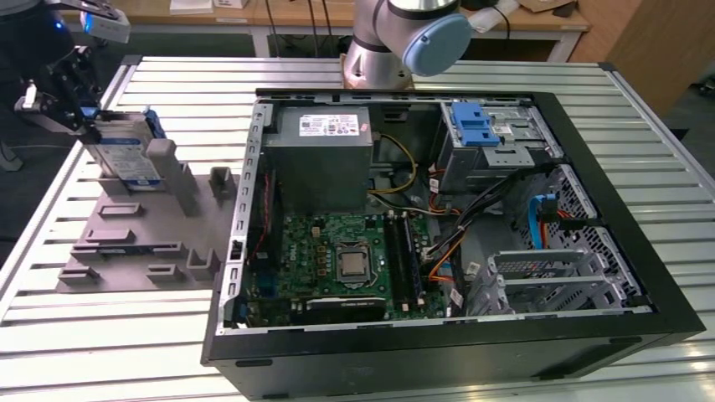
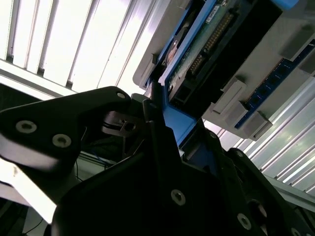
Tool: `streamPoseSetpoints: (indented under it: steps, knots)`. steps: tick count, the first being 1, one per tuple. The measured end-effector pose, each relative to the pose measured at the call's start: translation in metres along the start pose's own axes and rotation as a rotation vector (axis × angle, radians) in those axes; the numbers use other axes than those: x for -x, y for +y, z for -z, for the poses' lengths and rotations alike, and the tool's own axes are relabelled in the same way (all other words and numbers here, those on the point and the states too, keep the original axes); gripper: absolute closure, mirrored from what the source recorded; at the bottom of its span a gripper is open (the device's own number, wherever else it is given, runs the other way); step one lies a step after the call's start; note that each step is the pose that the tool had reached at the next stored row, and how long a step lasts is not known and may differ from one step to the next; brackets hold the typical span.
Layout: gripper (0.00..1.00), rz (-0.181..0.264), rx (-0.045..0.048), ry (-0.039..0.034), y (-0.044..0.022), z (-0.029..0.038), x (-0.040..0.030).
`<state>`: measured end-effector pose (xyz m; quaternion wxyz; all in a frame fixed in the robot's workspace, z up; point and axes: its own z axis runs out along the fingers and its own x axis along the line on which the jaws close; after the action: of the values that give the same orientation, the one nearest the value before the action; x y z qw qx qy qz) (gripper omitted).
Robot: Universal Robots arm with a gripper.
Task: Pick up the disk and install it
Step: 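Pick up the disk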
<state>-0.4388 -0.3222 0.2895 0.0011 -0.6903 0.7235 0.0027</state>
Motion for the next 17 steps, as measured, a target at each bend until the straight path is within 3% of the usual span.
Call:
streamPoseSetpoints:
  steps: [17]
  knots:
    - [0.64, 0.0, -0.0001, -0.0001, 0.0, 0.0147, 0.0001]
